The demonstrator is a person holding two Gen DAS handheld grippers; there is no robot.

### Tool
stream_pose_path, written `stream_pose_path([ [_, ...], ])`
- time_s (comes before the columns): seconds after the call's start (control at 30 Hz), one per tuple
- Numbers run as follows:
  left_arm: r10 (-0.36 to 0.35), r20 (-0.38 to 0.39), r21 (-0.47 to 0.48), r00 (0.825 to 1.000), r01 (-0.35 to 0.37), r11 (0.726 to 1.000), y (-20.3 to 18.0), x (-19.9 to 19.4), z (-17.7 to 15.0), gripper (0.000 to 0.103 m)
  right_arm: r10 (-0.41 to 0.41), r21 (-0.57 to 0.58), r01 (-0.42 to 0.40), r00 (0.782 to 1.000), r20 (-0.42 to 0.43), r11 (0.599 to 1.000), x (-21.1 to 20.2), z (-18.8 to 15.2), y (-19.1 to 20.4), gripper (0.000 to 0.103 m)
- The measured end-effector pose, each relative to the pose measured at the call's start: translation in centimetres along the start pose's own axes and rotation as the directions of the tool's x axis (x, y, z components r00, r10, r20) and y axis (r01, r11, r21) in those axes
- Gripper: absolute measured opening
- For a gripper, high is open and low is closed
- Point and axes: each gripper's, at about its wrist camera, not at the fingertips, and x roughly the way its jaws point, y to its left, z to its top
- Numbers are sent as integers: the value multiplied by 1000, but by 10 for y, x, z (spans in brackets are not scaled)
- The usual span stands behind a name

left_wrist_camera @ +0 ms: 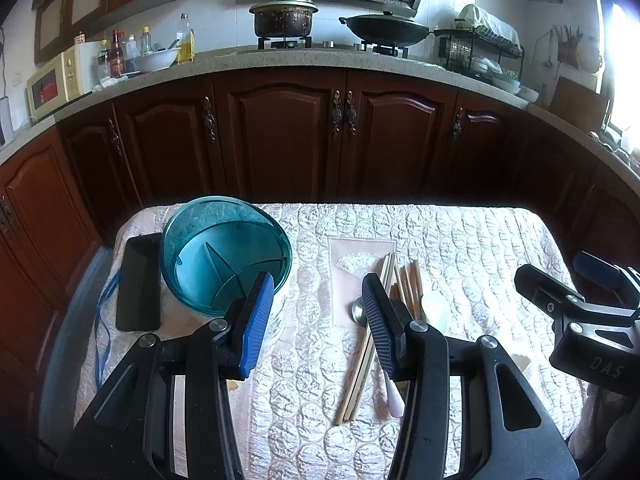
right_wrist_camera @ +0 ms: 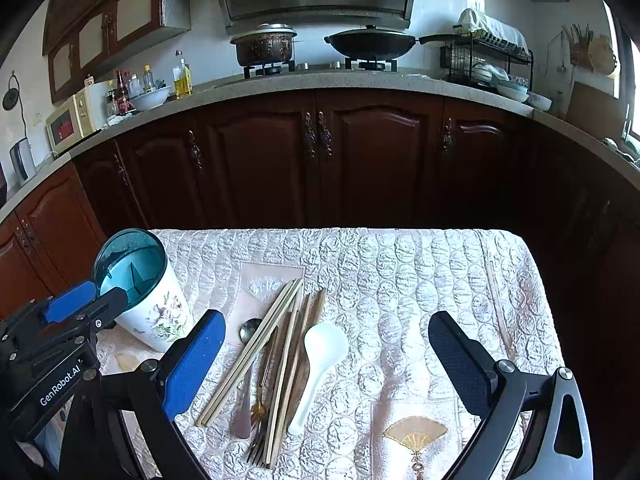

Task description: Organize utensils

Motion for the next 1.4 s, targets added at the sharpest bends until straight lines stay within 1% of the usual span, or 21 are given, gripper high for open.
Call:
stream_pose_path([
  [0.03,-4,7,-6,1000,4,1000,0,1,-1,45,-1,3,1,1000,-4,1000,1,-1,-1,101],
  [0.33,3,-20,9,1000,-3,1000,-3,9,-2,45,-3,10,4,1000,-30,1000,10,-5,-6,101],
  [0.57,-19,-39,-3,999,19,1000,-1,18,-8,45,-1,13,2,998,-57,1000,19,-9,-11,101],
  [0.7,-14,-53,5,999,15,1000,-1,24,-11,45,2,19,-1,997,-80,1000,26,-12,-13,101],
  [0.8,-25,-58,-5,998,24,1000,-1,27,-12,45,-1,16,3,996,-92,1000,31,-14,-14,101],
  [0.9,-32,-50,-13,998,31,999,-1,26,-11,45,-3,16,5,995,-96,1000,32,-15,-15,101],
  [1.07,-19,-35,2,999,19,1000,-1,24,-9,45,-6,14,7,996,-89,1000,30,-13,-15,101],
  [1.23,-28,-42,-7,999,28,1000,-2,23,-8,45,-6,12,7,996,-93,1000,31,-13,-15,101],
  [1.4,-6,-45,15,999,7,1000,-2,27,-10,45,-4,12,5,995,-95,1000,32,-14,-16,101],
])
